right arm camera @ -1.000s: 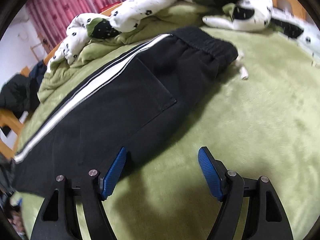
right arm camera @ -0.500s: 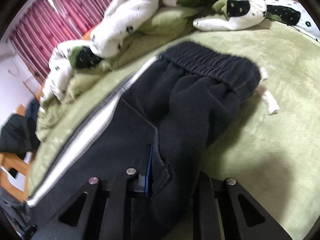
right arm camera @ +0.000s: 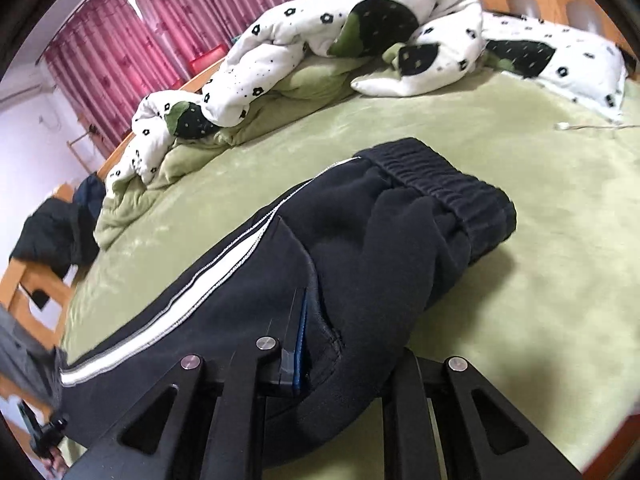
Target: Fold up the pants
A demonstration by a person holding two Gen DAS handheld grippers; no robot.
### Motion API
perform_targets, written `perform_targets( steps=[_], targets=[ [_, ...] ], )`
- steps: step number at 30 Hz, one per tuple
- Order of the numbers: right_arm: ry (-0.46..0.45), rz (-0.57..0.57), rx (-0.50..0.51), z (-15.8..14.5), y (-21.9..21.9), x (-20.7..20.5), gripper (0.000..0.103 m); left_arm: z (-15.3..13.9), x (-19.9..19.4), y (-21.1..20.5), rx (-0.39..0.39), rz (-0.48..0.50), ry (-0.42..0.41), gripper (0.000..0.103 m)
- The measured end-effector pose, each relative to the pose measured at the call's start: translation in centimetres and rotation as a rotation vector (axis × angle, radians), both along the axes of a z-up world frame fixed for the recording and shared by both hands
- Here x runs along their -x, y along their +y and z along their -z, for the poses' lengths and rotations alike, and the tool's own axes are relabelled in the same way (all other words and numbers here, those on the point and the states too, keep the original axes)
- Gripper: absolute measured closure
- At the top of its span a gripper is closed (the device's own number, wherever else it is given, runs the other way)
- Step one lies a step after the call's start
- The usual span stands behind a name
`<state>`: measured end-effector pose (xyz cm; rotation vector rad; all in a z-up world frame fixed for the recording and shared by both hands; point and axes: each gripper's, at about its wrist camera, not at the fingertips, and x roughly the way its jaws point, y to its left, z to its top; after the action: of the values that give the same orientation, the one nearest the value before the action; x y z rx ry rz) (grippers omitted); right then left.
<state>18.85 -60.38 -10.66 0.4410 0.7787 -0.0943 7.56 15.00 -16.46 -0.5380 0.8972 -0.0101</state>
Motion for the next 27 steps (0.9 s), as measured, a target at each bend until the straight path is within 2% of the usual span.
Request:
perform_targets(
  steps=[3,5,6,7,8,9,10,11,13,15,19,20,22,23,25,26,27],
  targets=[
    [0.027,-0.022,0.04,1.0,-1.0,2.7,0.086,0.9,1.1,-0.9,-0.067,0.02,0.005,0.085],
    [0.08,-0.027,0.014,3.1,-1.6,3.1,0.083,1.2,1.5,-0.7,-0.062,0.014,0.01,0.083],
    [0.097,-0.023,0.004,3.7,-1.8,3.3,0.078,1.2,1.5,-0.5,-0.052,0.011,0.014,0.081],
    [0.111,-0.013,-0.004,4.2,-2.0,3.4,0.068,1.0,1.6,-0.3,-0.043,0.008,0.029,0.075],
    [0.098,0.009,-0.003,4.3,-2.2,3.9,0.062,0.7,1.9,-0.2,-0.044,0.015,0.042,0.067],
    [0.073,0.034,0.006,4.2,-2.4,4.6,0.05,0.6,2.1,-0.2,-0.052,0.02,0.046,0.062],
    [0.04,0.068,0.019,4.0,-2.8,5.2,0.041,0.3,2.6,-0.1,-0.078,0.022,0.053,0.051],
    [0.009,0.104,0.03,3.7,-3.2,5.6,0.038,0.0,3.3,-0.1,-0.117,0.013,0.056,0.046],
    [-0.013,0.156,0.008,3.6,-4.7,5.2,0.028,-0.3,4.5,0.1,-0.171,0.002,0.054,0.046],
    [0.011,0.177,-0.07,4.5,-6.1,3.7,0.028,-0.6,5.5,0.4,-0.196,-0.011,0.059,0.046],
    [0.039,0.223,-0.265,6.7,-8.6,0.4,0.022,-1.5,6.6,0.8,-0.189,-0.054,0.037,0.046],
    [0.038,0.236,-0.264,6.5,-8.6,-0.1,0.024,-1.7,6.7,0.8,-0.186,-0.06,0.027,0.046],
    [0.036,0.248,-0.166,5.1,-8.0,-0.8,0.05,-2.3,7.0,0.6,-0.19,-0.064,0.006,0.046],
    [-0.018,0.223,-0.101,3.2,-7.8,-0.8,0.052,-2.6,6.9,0.3,-0.198,-0.064,-0.001,0.046],
    [-0.117,0.203,-0.128,1.0,-7.9,0.1,0.053,-3.5,6.8,-0.3,-0.225,-0.058,-0.028,0.046],
    [-0.116,0.198,-0.133,0.6,-8.0,-0.1,0.053,-3.9,6.7,-0.7,-0.232,-0.056,-0.041,0.046],
    [-0.09,0.186,-0.118,0.6,-7.9,-0.4,0.048,-4.3,6.9,-0.8,-0.236,-0.053,-0.058,0.046]
  ],
)
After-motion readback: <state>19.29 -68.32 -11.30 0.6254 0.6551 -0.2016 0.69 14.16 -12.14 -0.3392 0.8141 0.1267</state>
